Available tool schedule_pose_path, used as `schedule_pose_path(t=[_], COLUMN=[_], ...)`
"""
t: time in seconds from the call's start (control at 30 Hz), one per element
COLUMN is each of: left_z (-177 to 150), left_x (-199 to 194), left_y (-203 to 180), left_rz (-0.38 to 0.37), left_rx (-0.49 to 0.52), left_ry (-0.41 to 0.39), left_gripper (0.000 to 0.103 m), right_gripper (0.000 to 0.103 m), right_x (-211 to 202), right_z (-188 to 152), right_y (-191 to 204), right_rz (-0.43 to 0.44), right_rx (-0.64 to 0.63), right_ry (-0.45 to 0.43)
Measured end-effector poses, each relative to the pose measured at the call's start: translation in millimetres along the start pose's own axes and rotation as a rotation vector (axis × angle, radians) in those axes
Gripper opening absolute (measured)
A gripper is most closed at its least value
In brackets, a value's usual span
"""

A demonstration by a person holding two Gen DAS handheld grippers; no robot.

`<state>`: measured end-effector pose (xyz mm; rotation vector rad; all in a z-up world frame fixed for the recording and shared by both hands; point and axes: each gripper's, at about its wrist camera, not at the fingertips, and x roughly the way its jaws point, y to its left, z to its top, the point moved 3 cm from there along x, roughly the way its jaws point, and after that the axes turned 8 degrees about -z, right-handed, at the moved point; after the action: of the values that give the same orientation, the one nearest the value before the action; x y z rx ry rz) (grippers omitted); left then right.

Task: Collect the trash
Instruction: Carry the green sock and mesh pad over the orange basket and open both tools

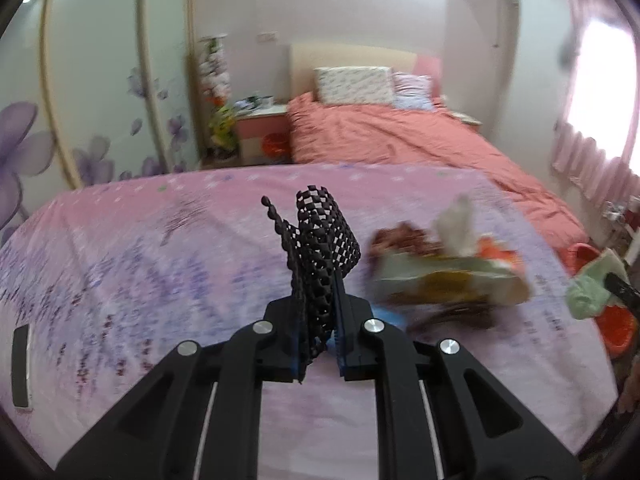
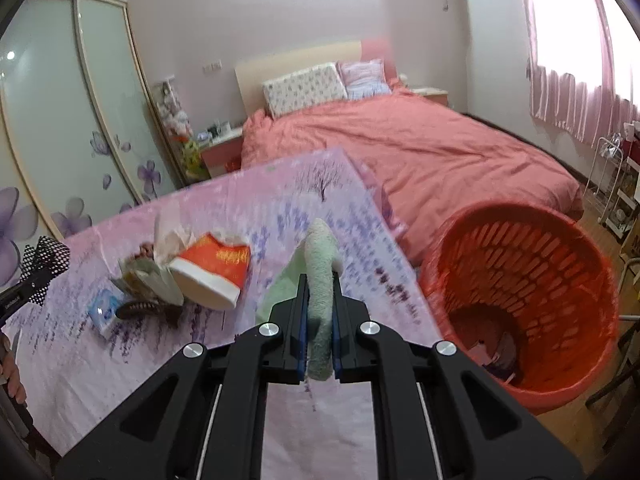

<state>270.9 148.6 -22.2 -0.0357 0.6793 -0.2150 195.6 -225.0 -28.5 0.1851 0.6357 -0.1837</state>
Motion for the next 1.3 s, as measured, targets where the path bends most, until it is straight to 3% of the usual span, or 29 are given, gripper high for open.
schedule_pose_path(t=[0.2, 0.43, 0.73, 1.07, 1.13, 1.17, 1.23, 1.3], left_z=[12.1, 21.2, 11.7, -11.2, -15.8, -17.6, -20.7, -23.7], left_x=[-11.2, -12.5, 6.6, 56.8, 70.5, 76.1, 88.2, 98.7], left_y=[-84.6, -181.9, -307.2, -398.4, -412.2, -414.7, -418.1, -420.8], left_rz=[-0.160, -0.328, -0.510, -0.602, -0.592, -0.580, -0.552, -0.536], left_rx=[0.063, 0.143, 0.245, 0.306, 0.315, 0.316, 0.308, 0.311], left_ry=[-0.021, -0.032, 0.010, 0.115, 0.127, 0.136, 0.150, 0.170], left_gripper=[0.014, 0.014, 0.014, 0.015, 0.024, 0.039, 0.053, 0.055], right_gripper=[0.009, 0.009, 0.009, 0.009, 0.011, 0.012, 0.024, 0.038], right_x=[-29.5, -57.4, -53.2, -27.3, -21.7, -16.3, -7.1, 2.0], right_z=[15.0, 32.9, 42.0, 42.4, 42.3, 41.9, 38.6, 35.1], right_y=[-27.8, -78.9, -136.6, -187.5, -196.8, -199.9, -204.4, -207.4], right_rz=[-0.015, -0.103, -0.181, -0.191, -0.185, -0.179, -0.175, -0.162], right_rx=[0.031, 0.087, 0.169, 0.267, 0.285, 0.294, 0.309, 0.320], right_ry=[-0.107, -0.196, -0.220, -0.198, -0.190, -0.178, -0.151, -0.125])
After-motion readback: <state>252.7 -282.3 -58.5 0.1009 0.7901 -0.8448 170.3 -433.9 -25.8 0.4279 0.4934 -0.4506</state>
